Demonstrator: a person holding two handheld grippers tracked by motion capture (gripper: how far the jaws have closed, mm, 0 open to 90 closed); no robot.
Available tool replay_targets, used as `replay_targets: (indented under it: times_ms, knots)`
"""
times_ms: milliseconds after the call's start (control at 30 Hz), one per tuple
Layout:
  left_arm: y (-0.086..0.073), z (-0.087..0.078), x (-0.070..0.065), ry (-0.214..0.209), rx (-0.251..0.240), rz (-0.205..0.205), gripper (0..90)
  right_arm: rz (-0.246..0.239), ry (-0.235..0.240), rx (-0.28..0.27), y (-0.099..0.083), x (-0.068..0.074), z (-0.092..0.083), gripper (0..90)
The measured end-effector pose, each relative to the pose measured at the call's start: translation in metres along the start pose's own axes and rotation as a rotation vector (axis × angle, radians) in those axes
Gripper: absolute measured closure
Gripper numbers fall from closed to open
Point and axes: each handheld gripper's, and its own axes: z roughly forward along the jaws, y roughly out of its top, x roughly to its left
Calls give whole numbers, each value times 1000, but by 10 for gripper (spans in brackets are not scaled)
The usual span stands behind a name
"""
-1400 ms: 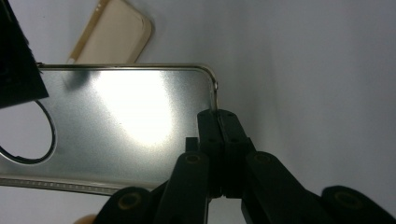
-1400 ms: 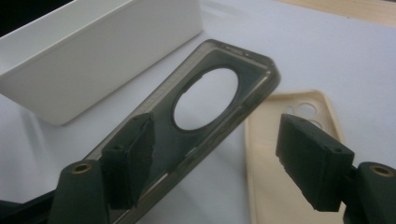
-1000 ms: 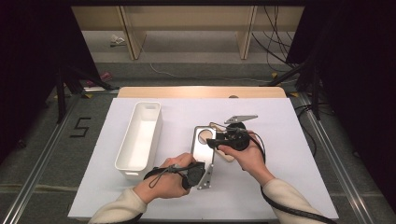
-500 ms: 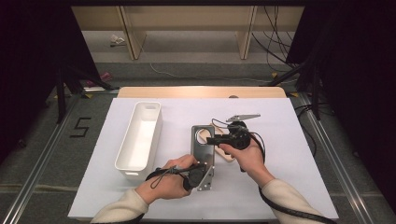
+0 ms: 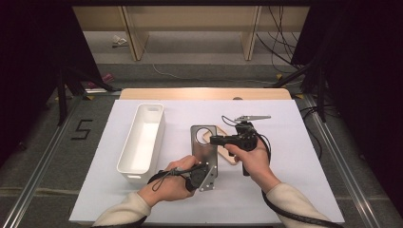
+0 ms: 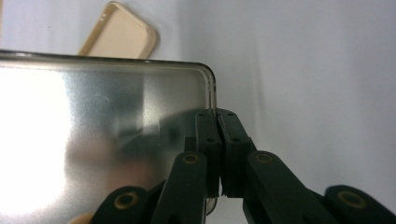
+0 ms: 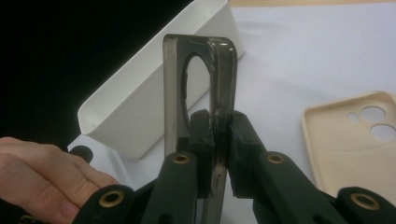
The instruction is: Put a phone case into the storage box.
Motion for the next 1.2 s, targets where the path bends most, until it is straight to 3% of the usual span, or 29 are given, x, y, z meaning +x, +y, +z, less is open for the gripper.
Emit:
replay_targets:
  times_ms: [100,200,333,533,567,833,1067,1200]
  knots:
    - [-2,-2,2,11,-24,-20,849,2,-4,-25,2,-1,-5,821]
    - [-5,-8,7,17,-69,-73,800,-13,-18,-30,2,-1,-7,821]
    - [-12,-16,14,48,-202,-231,669,-19,-27,-52,3,-2,-11,820]
    - [-26,-30,28,120,-334,-442,496,-23,-33,-68,4,-3,-15,820]
    - [-28,-32,30,137,-349,-475,445,-26,-41,-72,3,-4,-16,820]
    - [-42,-40,43,284,-404,-691,282,-29,-48,-78,3,-5,-18,819]
    - [-48,-43,51,348,-463,-841,254,-32,-47,-78,1,-4,-17,819]
    - [-46,-46,57,381,-505,-905,336,-39,-46,-77,0,-2,-16,820]
